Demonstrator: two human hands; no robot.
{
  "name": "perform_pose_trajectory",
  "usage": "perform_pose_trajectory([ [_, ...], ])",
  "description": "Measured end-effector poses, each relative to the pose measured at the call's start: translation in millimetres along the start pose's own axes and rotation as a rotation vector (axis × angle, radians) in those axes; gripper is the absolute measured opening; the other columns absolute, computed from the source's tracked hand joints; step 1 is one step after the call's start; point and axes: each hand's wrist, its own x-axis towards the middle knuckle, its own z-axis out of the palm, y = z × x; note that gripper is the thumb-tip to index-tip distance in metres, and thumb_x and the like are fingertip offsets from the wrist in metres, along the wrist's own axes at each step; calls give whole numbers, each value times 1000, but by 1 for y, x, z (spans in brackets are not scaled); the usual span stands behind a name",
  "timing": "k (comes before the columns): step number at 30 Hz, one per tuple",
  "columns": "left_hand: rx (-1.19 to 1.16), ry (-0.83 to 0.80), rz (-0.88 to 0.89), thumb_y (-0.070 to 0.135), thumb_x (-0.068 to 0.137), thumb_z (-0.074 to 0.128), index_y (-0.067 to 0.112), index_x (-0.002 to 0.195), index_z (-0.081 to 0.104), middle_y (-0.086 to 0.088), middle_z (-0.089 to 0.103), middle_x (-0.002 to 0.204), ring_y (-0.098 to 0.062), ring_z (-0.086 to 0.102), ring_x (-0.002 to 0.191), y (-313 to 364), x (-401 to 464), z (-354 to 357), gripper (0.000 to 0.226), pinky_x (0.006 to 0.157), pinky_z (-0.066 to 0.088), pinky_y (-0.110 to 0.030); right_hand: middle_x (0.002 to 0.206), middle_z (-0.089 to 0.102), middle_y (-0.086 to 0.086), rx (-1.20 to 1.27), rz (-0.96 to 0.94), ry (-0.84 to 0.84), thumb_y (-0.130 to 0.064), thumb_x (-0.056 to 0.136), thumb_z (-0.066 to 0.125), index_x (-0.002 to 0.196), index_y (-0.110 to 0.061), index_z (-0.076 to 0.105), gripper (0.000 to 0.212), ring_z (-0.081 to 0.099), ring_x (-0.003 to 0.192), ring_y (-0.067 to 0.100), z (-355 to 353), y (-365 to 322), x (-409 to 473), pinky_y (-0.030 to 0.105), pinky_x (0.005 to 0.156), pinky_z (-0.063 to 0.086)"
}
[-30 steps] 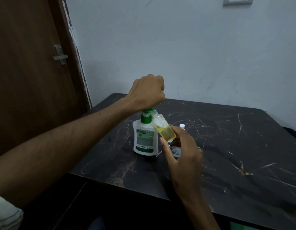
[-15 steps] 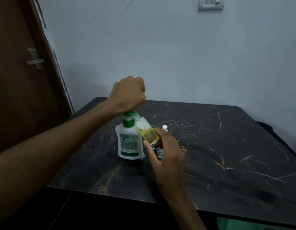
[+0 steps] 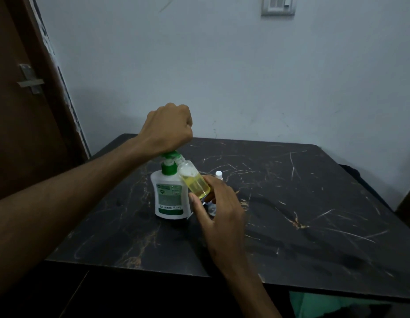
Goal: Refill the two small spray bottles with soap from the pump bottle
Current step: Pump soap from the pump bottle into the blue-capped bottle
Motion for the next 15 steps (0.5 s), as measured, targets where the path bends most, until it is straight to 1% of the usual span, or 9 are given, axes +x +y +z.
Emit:
perform_pose_trajectory([
  [3,9,-19,-8,4,77,56,21,55,47,3,54,59,-14,45,54,-2,-1,3,28,62,36,-30,122,65,-9,-1,6,-3,-48,99,59,137,-25,59,45,56,107,-1,2,3,-1,11,92,43],
  [4,13,-21,-9,5,76,56,20,55,46,2,55,60,-16,46,55,-2,-1,3,27,61,36,-30,122,65,-9,-2,5,-3,-48,99,60,137,-25,59,45,57,106,0,2,4,-1,12,92,43],
  [7,15,-9,-25,4,72,55,18,51,40,3,45,52,-17,41,52,-3,-1,3,30,55,29,-27,122,64,-10,-6,0,-2,-48,98,60,137,-26,59,45,56,105,0,1,4,-1,11,91,43],
  [10,-1,-8,-34,1,74,55,18,49,38,6,41,49,-15,39,49,-3,-1,4,34,54,30,-26,120,64,-12,-12,-6,4,-49,98,59,136,-26,59,45,55,104,-2,1,3,-1,8,88,41],
  [12,-4,-21,-23,3,74,55,21,51,37,5,43,53,-16,41,50,-2,-1,4,34,58,34,-29,119,60,-16,-7,-7,9,-49,97,59,136,-27,58,45,55,103,-1,2,3,-1,8,88,41],
  [15,-6,-37,-16,6,73,54,23,55,38,2,55,62,-19,47,56,-2,1,3,30,64,38,-33,117,52,-23,2,-15,20,-49,97,59,137,-29,55,44,55,101,-2,2,3,-1,7,86,41],
])
